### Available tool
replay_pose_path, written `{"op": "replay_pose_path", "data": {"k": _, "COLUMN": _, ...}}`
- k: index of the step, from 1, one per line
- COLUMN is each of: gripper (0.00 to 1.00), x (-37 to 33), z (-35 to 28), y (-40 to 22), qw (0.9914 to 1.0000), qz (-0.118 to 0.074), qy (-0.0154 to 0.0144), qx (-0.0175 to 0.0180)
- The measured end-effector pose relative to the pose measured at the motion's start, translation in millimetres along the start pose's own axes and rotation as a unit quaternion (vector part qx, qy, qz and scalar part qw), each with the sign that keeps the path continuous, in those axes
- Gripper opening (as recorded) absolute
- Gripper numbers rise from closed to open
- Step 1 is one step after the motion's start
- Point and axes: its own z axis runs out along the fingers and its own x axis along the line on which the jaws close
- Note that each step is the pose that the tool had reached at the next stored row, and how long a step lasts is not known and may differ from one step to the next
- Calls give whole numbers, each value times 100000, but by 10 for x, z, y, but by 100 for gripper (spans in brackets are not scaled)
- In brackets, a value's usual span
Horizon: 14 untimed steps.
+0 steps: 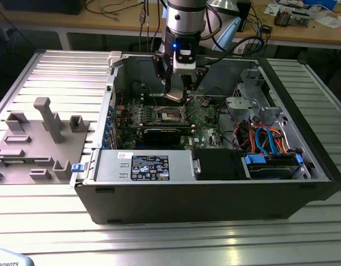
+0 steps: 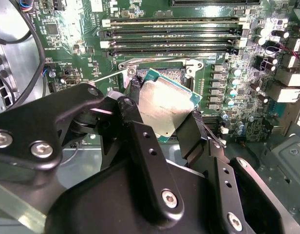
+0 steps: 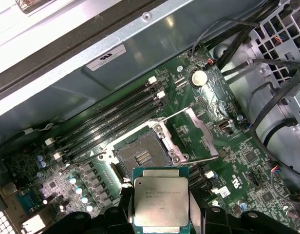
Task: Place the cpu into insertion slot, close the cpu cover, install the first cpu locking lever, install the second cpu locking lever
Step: 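Place the cpu into insertion slot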
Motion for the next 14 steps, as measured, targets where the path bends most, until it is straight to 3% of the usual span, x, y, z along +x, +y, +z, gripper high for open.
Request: {"op": "replay_pose_path", "data": {"k": 14, "gripper": 55, "x": 0, "z": 8, "y": 0, "qw": 99991, "qz": 1312, "qy": 16, "qx": 26}}
